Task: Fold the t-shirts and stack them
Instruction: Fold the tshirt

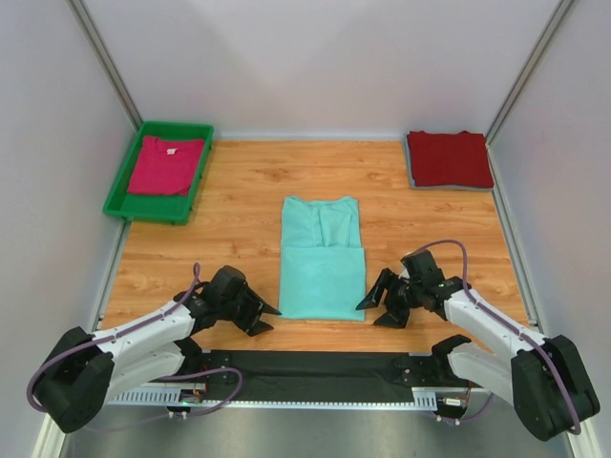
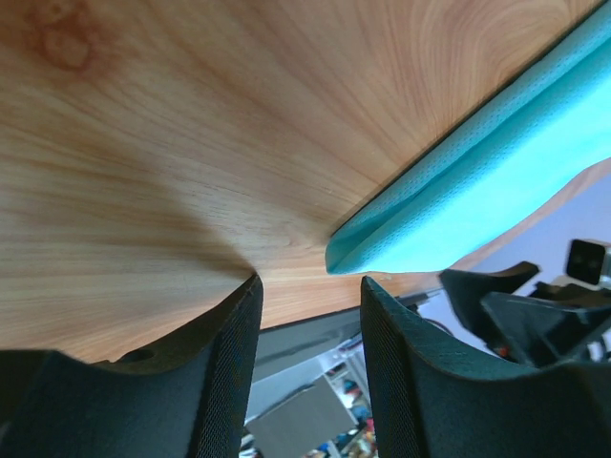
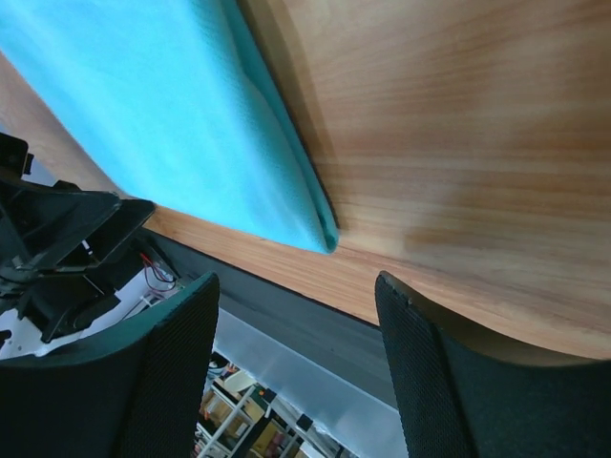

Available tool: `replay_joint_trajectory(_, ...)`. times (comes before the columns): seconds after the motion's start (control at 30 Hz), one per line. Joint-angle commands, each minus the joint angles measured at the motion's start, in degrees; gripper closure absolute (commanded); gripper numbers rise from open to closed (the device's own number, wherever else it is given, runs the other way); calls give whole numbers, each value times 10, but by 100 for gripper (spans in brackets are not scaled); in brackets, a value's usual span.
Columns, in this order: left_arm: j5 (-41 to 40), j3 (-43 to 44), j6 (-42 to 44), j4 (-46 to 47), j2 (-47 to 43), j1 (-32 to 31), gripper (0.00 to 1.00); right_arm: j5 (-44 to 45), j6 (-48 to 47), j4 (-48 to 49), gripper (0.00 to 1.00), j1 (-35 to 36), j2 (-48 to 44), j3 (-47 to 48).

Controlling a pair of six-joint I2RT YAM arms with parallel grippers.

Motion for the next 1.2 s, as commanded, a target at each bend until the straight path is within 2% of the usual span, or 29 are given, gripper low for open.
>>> replay_joint_trajectory(0.0,-2,-25,-91,10,12,-10,46,47,81,51,32,43,4,-11)
replay_joint_trajectory(0.23,-27,-31,-160,55,49,-29,48,82,166,97,34,74,13,-39)
replay_joint_trajectory(0.47,-67,-42,-185,55,32,-31,52,108,227,126,33,95,-12,-61)
replay_joint_trajectory(0.67,-80,-59,-194,84,41,-31,58,143,316,170,33,117,-52,-116)
replay_joint_trajectory(0.8,-78,-64,-190,106,56,-31,69,171,360,141,34,136,-80,-122)
replay_joint_trajectory(0.9,-80,-62,-184,113,61,-31,78,206,376,73,38,155,-100,-111)
replay_joint_trajectory(1.0,-78,-57,-181,113,63,-31,83,237,415,51,41,180,-117,-126)
replay_joint_trajectory(1.17,-74,-54,-177,115,65,-31,85,286,491,48,43,211,-120,-142)
